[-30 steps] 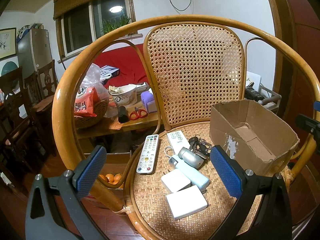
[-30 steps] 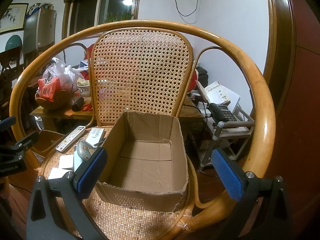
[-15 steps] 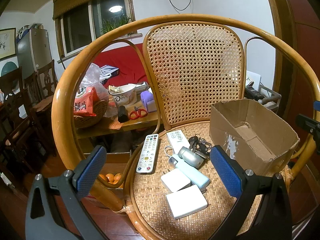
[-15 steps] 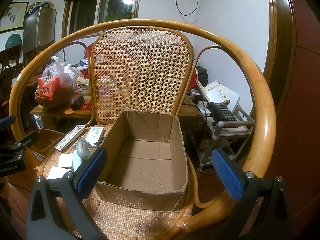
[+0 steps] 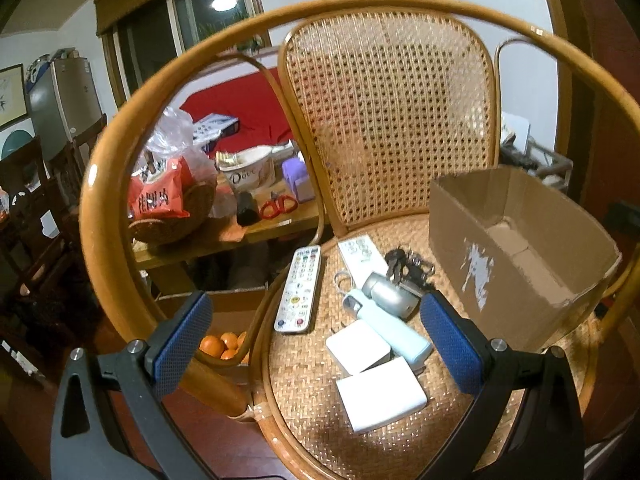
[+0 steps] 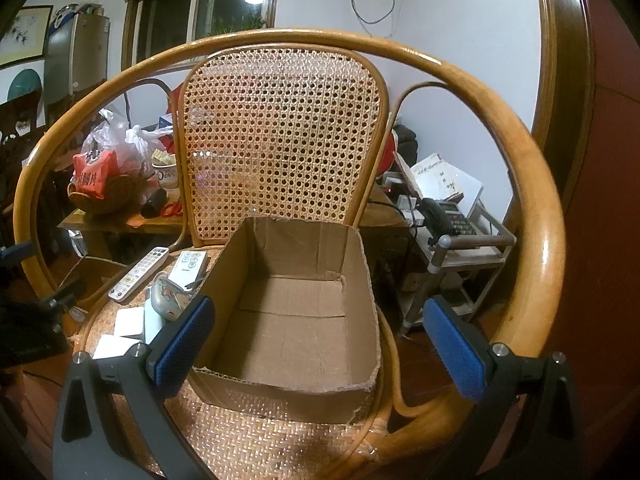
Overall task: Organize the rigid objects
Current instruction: 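Lower the left gripper onto the white square charger and close on it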
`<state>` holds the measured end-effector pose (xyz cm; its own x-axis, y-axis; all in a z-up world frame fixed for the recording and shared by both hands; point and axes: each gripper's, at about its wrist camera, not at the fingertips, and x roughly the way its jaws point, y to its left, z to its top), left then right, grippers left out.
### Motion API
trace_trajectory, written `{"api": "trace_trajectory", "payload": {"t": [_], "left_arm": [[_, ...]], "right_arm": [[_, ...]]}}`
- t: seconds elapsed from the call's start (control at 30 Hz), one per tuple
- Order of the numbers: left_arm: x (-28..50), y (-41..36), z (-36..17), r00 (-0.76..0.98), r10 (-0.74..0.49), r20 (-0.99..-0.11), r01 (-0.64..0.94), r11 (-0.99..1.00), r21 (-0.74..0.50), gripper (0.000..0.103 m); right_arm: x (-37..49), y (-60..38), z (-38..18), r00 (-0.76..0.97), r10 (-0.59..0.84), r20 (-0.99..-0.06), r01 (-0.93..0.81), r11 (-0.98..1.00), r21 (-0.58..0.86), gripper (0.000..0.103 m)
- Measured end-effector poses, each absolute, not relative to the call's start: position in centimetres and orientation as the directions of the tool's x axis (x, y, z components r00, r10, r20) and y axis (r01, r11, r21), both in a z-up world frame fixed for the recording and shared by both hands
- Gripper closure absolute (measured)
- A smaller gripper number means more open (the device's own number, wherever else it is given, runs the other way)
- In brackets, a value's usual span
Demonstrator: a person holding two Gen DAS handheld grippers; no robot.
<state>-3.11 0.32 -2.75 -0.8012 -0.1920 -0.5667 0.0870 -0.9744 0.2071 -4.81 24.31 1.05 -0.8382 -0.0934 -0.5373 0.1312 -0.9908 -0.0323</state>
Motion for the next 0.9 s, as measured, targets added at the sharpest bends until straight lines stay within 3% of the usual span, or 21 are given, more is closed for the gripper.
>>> {"api": "trace_trajectory", "payload": {"t": [0.3,0.5,0.67,0.73,0.8,0.9], "left_arm": [[-5.6,2.3,-7.0,-0.673,-0.213,-0.709,0.026,-0.964,0.266,0.000],[-7.3,2.1,-9.3,-0.577,-0.195,-0.793,0.027,-0.975,0.220,0.000],[-8.3,1.2,-11.2,-0.489,-0.125,-0.863,0.053,-0.992,0.114,0.001],[-8.4,1.4,-12.0,-0.450,-0.107,-0.887,0.048,-0.994,0.095,0.005],[-8.5,1.5,-12.8,-0.406,-0.085,-0.910,0.043,-0.996,0.074,0.018],[-8.5,1.2,-13.4,-0.384,-0.057,-0.922,0.063,-0.997,0.035,0.029]], "right_arm": [[-7.9,24.4,0.0,-0.786,-0.105,-0.610,0.116,-0.993,0.021,0.000],[-10.4,24.4,-1.3,-0.744,-0.075,-0.664,0.090,-0.996,0.012,0.004],[-12.2,24.6,-2.4,-0.711,-0.045,-0.702,0.067,-0.998,-0.004,0.009],[-12.8,24.8,-2.9,-0.694,-0.039,-0.719,0.058,-0.998,-0.002,0.014],[-13.4,25.1,-3.4,-0.675,-0.041,-0.737,0.057,-0.998,0.003,0.016],[-14.0,25.2,-3.9,-0.666,-0.020,-0.745,0.046,-0.999,-0.014,0.020]]}}
